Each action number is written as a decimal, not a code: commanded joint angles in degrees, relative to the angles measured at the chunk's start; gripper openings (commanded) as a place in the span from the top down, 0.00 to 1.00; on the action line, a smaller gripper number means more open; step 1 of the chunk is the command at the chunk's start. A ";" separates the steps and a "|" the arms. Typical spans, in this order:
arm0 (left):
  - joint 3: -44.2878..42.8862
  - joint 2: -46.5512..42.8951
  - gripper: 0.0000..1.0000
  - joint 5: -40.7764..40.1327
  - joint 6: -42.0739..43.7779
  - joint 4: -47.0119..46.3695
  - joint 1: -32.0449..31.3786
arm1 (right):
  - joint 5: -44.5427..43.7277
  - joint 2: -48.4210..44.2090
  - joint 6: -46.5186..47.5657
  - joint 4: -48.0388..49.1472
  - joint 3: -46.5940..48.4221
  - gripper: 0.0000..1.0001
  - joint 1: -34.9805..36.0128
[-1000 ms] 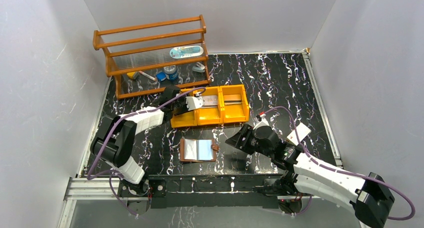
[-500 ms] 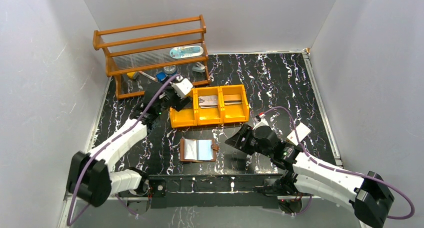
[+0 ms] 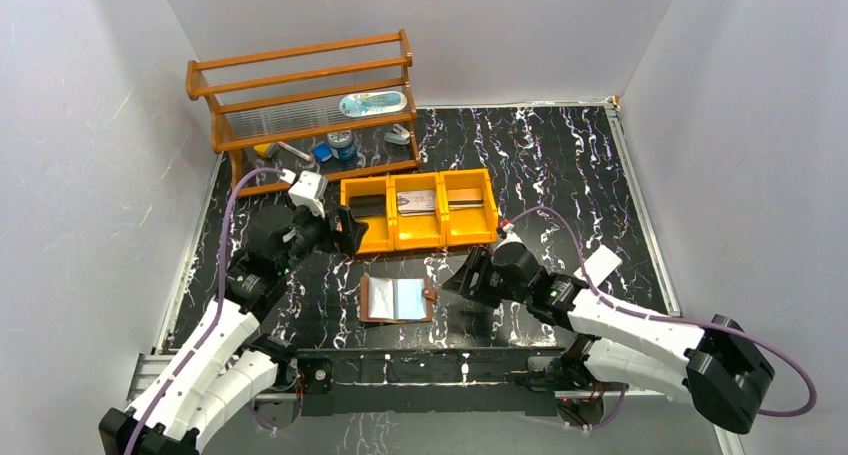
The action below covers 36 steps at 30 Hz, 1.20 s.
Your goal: Take the credit cards out of the card holder
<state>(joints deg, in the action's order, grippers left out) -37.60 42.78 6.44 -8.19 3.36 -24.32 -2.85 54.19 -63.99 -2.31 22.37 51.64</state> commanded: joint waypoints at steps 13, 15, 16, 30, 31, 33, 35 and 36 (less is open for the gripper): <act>0.07 -1.40 0.08 0.11 -28.20 22.74 0.37 | 10.48 16.43 5.69 3.63 12.27 0.34 -0.21; 0.02 -1.18 0.08 0.24 -28.52 23.46 0.34 | 11.28 19.99 6.97 3.33 14.67 0.37 0.09; 0.01 -1.20 0.08 0.32 -28.77 23.57 0.35 | 11.43 21.61 7.66 3.10 15.90 0.38 0.42; -1.90 -2.85 0.01 -4.25 -27.47 26.37 0.37 | 11.34 36.09 8.47 0.90 20.27 0.49 2.46; -2.32 -2.19 0.02 -4.52 -27.05 26.84 0.33 | 9.92 35.32 7.81 0.30 19.58 0.49 2.76; -3.53 -1.07 0.02 -6.30 -26.63 28.31 0.34 | 6.71 33.01 6.65 -1.43 18.41 0.50 3.28; -4.59 -0.06 0.02 -8.37 -25.90 29.65 0.37 | 4.39 30.32 5.90 -3.35 17.58 0.50 3.55; -5.10 0.42 0.02 -9.54 -25.61 30.23 0.33 | 3.41 28.93 5.81 -4.34 17.46 0.49 3.60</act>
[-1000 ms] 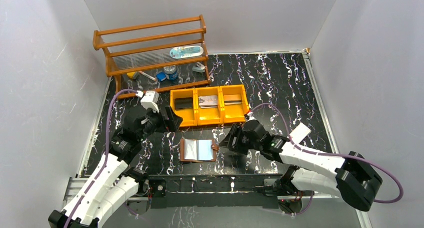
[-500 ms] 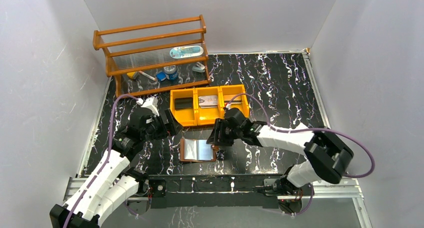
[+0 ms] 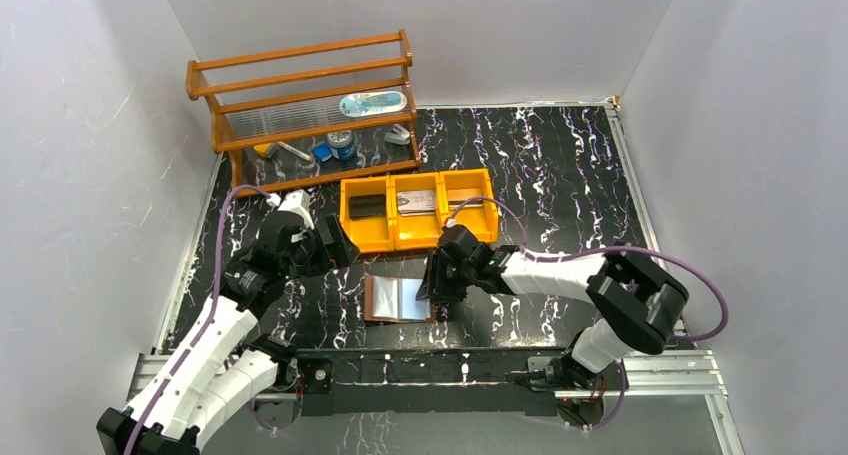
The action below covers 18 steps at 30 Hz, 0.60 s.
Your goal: Take the credit cards out of the card holder
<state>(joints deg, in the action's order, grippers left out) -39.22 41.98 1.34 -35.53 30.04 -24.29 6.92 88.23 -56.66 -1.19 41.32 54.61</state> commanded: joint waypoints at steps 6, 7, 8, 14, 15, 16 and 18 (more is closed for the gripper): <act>-6.82 2.61 0.02 -10.75 7.09 5.29 0.28 | -12.02 -17.68 3.97 -7.26 0.13 0.41 0.61; -7.62 2.85 0.02 -11.98 8.53 5.58 0.30 | -15.37 -19.59 5.10 -8.69 1.42 0.37 0.64; -8.73 3.11 0.02 -14.10 8.62 6.25 0.32 | -19.45 -21.57 6.00 -11.27 2.78 0.33 0.66; -15.42 4.79 0.02 -27.33 6.30 11.43 0.35 | -43.80 -29.35 18.35 -22.23 10.11 0.02 -1.88; -16.33 4.90 0.02 -28.78 5.90 12.03 0.32 | -45.26 -29.88 21.06 -23.50 11.69 0.02 -3.60; -17.16 5.05 0.02 -29.85 5.80 12.58 0.30 | -46.37 -30.07 22.77 -25.26 13.50 0.02 -5.90; -18.60 5.65 0.02 -31.49 6.20 13.88 0.32 | -45.50 -30.29 26.82 -26.49 16.10 0.02 -11.59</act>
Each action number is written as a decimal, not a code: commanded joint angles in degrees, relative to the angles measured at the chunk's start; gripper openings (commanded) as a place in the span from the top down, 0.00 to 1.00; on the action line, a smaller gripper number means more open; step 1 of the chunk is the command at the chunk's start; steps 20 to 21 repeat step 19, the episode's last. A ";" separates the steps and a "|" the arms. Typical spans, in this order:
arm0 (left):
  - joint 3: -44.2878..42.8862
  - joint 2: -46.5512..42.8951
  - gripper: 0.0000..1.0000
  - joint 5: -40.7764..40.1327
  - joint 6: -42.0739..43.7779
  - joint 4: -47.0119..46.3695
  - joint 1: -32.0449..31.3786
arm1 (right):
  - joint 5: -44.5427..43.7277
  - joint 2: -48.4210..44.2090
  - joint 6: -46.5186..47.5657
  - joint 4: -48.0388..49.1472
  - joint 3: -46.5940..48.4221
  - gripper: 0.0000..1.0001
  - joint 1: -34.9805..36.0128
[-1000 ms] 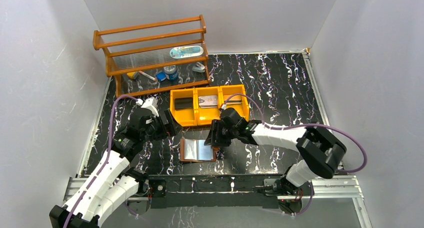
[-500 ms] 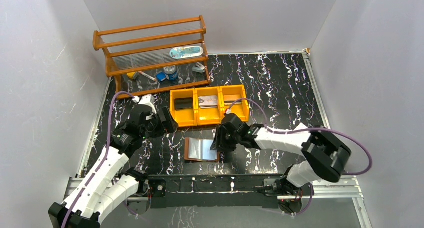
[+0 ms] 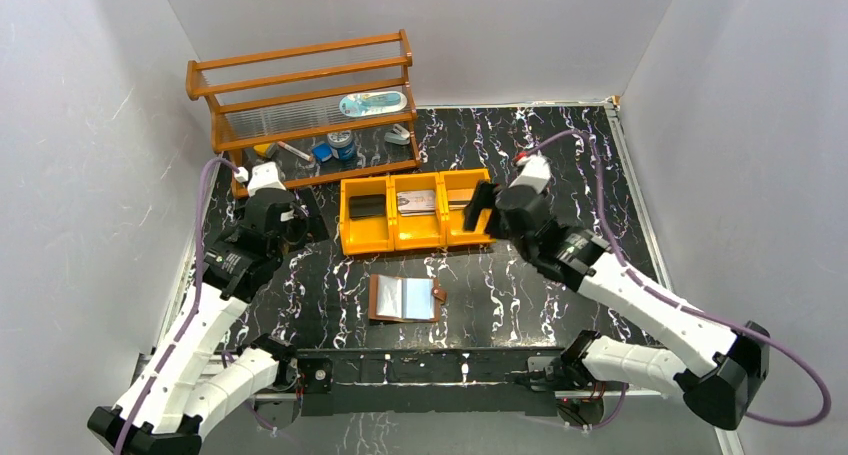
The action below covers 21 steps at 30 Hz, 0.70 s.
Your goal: Take the credit cards out of the card holder
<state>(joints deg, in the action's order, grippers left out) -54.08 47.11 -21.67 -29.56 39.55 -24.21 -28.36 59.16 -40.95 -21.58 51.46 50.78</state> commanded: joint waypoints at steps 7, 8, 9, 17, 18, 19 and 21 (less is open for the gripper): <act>-6.88 0.32 0.02 -11.34 -0.13 6.55 0.21 | 3.80 -3.58 15.25 -3.77 7.19 0.02 -19.97; -7.19 0.03 0.02 -11.33 0.06 6.66 0.21 | 5.01 -4.90 14.99 -2.65 6.21 0.02 -19.94; -7.46 -0.14 0.02 -11.29 0.33 6.74 0.26 | 6.69 -6.18 14.82 -1.33 5.04 0.02 -19.94; -8.41 -0.53 0.02 -11.60 0.95 6.44 0.21 | 12.76 -9.94 14.58 0.62 1.37 0.02 -19.94; -8.52 -0.32 0.02 -11.64 0.91 6.38 0.29 | 12.53 -9.94 14.50 0.39 1.36 0.02 -19.94; -8.76 -0.02 0.02 -11.34 0.95 6.37 0.22 | 12.44 -10.00 14.42 0.32 1.36 0.02 -19.94; -8.76 -0.02 0.02 -11.34 0.95 6.37 0.22 | 12.44 -10.00 14.42 0.32 1.36 0.02 -19.94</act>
